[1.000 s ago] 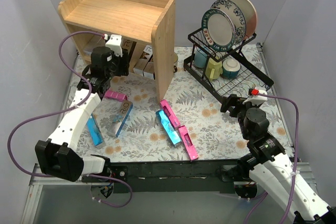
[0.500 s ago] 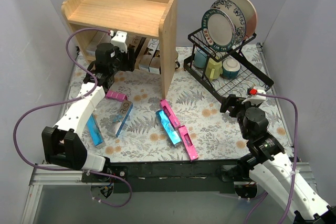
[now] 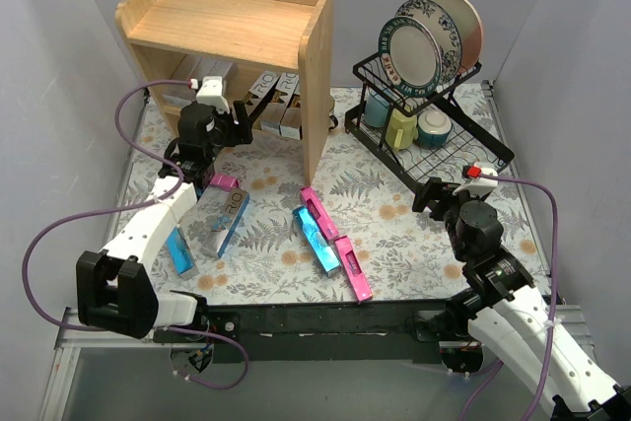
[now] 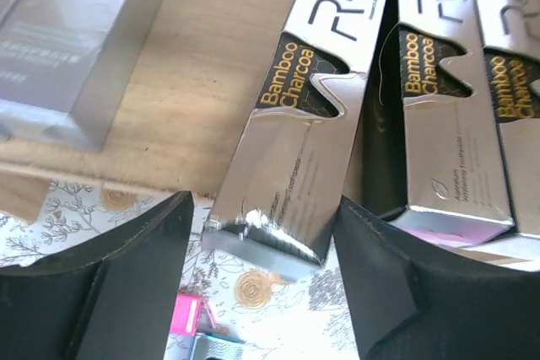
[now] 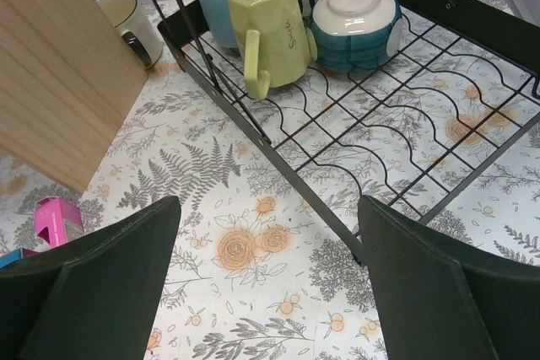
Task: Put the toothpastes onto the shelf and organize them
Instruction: Place the toothpaste on the shelf.
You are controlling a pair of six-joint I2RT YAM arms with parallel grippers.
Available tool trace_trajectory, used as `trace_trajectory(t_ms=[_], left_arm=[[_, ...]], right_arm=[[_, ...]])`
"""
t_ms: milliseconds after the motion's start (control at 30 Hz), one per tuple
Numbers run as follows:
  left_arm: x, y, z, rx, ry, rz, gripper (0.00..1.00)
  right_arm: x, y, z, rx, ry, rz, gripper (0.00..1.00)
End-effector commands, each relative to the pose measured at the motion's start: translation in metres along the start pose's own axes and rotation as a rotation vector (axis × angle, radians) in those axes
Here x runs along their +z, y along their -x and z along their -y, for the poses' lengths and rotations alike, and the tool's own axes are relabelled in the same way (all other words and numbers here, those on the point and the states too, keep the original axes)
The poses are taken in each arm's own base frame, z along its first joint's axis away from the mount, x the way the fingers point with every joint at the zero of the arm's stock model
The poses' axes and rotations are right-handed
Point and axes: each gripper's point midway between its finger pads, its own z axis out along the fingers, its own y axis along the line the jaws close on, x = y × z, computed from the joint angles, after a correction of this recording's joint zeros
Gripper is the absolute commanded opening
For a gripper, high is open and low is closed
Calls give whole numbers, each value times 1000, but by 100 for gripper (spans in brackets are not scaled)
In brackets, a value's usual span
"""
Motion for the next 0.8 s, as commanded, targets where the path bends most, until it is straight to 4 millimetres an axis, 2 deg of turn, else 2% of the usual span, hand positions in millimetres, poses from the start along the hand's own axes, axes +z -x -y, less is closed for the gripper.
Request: trace_trajectory(t_ms=[0,267,467,767], left_arm=[[-20,44,4,-117,-10,186,62],[-8,50,15,-138,-68,188,55],[1,46,26,-194,-121,175,53],[13,46,29,-233,-134,191,47]], right_arm=[[0,13,-7,19,26,45,94],[-1,13,-6,22,28,49,94],[-2,13,-6,24,30,50,94],[0,11,-7,23,31,44,93]])
